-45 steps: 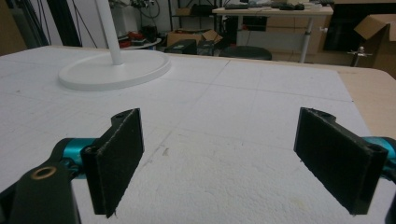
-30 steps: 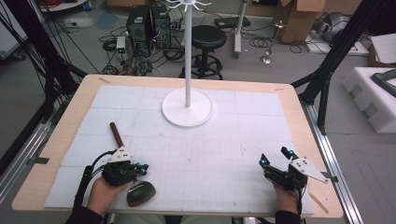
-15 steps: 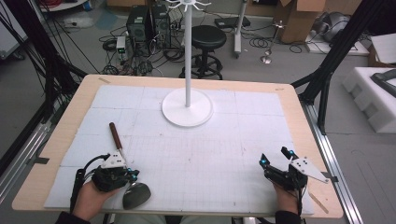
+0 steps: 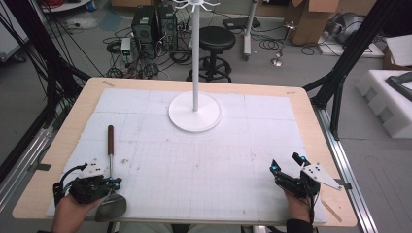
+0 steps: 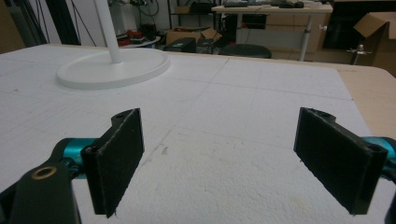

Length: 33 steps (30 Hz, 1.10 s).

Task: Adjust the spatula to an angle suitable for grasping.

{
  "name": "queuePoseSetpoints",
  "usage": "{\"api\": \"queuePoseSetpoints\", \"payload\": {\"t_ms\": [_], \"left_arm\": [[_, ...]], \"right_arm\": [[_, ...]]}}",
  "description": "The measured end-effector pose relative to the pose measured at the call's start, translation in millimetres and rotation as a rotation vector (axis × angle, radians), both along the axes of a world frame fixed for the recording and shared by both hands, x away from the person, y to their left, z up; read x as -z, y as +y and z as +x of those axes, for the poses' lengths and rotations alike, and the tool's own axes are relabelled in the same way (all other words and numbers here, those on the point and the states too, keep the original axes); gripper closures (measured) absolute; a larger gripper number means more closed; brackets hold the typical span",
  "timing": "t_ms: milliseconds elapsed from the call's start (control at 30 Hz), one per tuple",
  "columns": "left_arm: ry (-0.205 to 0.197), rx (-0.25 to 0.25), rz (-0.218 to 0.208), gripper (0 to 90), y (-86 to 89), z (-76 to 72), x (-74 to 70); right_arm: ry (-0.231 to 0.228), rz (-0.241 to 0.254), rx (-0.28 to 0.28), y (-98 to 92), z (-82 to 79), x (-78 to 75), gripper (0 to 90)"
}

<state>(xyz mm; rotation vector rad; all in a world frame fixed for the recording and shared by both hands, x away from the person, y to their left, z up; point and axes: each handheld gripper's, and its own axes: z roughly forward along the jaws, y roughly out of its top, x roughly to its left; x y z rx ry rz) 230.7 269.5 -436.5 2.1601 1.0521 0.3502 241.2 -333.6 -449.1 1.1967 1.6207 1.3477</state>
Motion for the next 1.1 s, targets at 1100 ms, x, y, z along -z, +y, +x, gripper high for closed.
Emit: {"api": "queuePoseSetpoints", "payload": {"t_ms": [1100], "left_arm": [[-0.005,-0.436,-0.107,89.6,66.4,125.2,5.8]], "right_arm": [[0.003,-0.009,-0.014,0.6,0.4,0.0,14.7]]}}
